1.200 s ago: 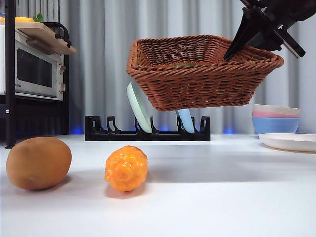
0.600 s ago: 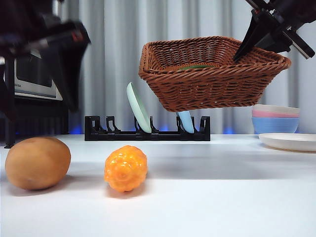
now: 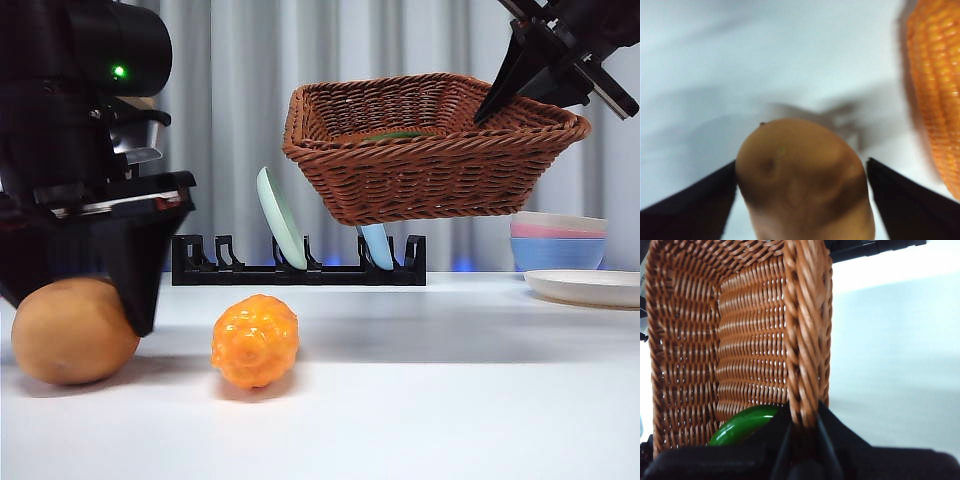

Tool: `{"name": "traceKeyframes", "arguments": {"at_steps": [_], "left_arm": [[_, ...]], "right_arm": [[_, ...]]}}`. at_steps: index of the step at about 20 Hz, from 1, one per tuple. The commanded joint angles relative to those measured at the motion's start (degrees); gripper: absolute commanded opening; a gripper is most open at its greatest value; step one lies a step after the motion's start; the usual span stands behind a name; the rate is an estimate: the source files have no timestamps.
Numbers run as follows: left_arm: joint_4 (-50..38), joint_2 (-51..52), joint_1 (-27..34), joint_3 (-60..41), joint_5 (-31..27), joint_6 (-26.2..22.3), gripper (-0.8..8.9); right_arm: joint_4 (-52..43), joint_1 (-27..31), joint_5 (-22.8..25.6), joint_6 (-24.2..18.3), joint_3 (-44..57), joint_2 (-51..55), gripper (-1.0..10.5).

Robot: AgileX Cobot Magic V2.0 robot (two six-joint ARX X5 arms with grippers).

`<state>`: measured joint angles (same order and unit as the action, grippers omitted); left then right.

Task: Pick up the basket,pick up the corn from the table,pick up the potato from the table,pick up the cucumber from the table,put all items into the basket

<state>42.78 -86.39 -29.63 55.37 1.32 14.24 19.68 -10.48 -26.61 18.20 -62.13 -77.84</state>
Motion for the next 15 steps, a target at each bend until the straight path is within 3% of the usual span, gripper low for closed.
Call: {"name": "traceKeyframes", "arguments": {"at_steps": [1,4,7,10,15], "left_arm": [[2.64,2.47,-0.02,0.31,2.58,-4.00,-0.08],[9.92,11.87,-0.81,2.23,12.44,-7.04,-0.08],[10.25,23.74,-1.66,6.38,15.56,-5.57,-0.08],[0.92,29.81,-3.32,11.47,14.88,-1.40,-0.08],[-9.90,24.28,-7.56,13.79,3.52,-0.74,-0.08]], "right_arm": [[-1.14,-0.09,-0.50,0.15,-0.20,0.26,-0.2],[-0.96,-0.44,-0.46,0.15,-0.20,0.26,-0.2],[-0.94,-1.70,-0.37,0.15,-0.20,0.26,-0.2],[-0.94,-4.09,-0.24,0.22,-0.20,0.24,-0.2],[-0.94,-9.16,0.00,0.63,-0.20,0.24,-0.2]]}}
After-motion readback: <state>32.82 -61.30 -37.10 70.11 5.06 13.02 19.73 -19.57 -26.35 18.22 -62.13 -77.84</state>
